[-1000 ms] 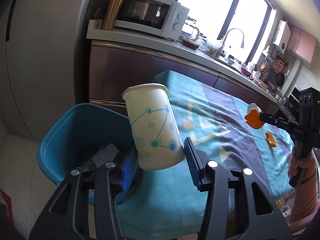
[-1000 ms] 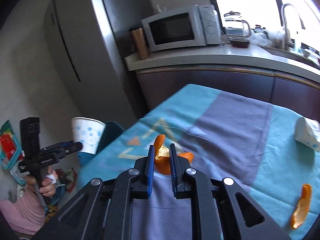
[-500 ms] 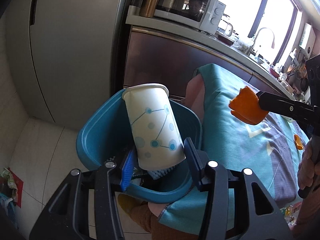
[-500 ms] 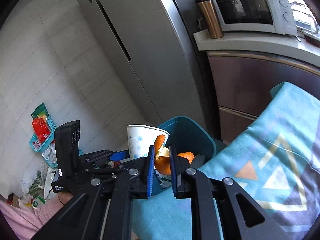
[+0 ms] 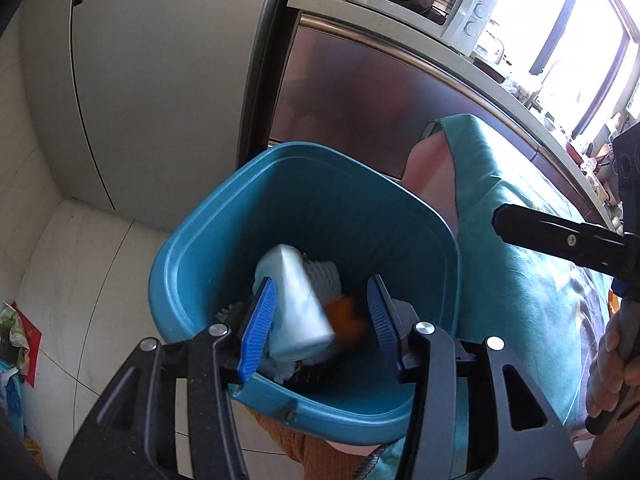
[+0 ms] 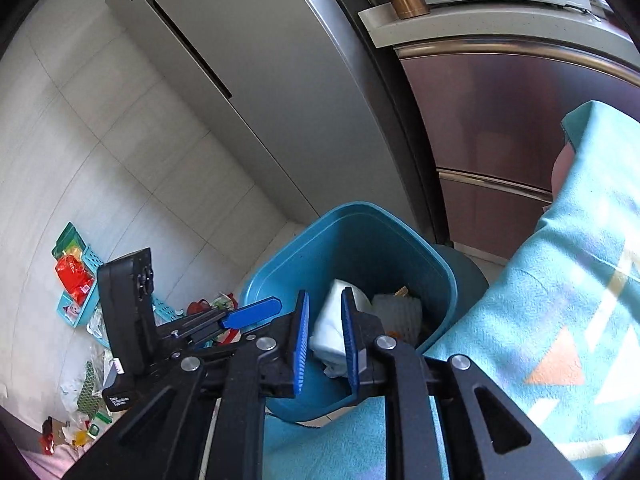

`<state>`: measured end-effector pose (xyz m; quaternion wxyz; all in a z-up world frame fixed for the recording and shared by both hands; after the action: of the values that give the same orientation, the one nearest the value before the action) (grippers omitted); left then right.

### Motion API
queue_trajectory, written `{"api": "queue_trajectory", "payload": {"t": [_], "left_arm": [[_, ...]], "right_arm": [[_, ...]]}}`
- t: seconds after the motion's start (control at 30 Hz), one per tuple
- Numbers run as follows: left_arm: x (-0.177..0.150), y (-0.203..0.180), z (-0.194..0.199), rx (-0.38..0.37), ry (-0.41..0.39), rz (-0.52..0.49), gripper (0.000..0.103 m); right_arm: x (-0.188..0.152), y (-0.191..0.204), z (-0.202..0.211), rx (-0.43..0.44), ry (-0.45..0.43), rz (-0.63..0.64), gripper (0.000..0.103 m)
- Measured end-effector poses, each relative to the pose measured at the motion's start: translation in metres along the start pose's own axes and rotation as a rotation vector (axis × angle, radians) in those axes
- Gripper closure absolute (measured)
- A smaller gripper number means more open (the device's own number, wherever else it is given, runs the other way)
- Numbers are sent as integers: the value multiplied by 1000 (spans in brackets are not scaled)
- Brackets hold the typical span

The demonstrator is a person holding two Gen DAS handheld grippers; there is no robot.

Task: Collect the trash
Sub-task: 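Carry cup and orange peel to the teal bin and open both tools, then grasp the orange peel with the left tool while the right tool grasps the fallen paper cup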

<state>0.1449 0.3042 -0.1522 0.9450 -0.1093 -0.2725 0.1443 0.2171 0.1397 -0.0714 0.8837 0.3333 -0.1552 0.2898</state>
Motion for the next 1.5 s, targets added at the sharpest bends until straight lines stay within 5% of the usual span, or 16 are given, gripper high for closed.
{"api": "queue_trajectory", "payload": {"t": [0.33, 0.63, 1.03, 1.5], "left_arm": [[-4, -26, 13, -27, -49, -43, 55], [-10, -94, 50, -118, -136, -192, 52], [-32, -233, 44, -300, -92, -425, 51], [-87, -440, 0, -502, 70, -714, 51]], "right_arm": [[-20, -3, 33, 10, -46, 31, 77], [-56, -29, 101, -31, -151, 9, 71], [-125, -124, 227, -227, -338, -196, 70], [-193, -247, 337, -383, -490, -435, 65]]}}
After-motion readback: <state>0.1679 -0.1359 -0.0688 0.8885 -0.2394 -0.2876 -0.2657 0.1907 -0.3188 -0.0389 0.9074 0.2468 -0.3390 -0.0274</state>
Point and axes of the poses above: each gripper's, at about its wrist camera, not at the fingertips, and z roughly against the way its jaws point, y to its left, x to its top, the point moved 3 cm from there along -z, roughly the way its jaws point, and after that the axes turned 8 degrees about y, right-handed, at the moved point
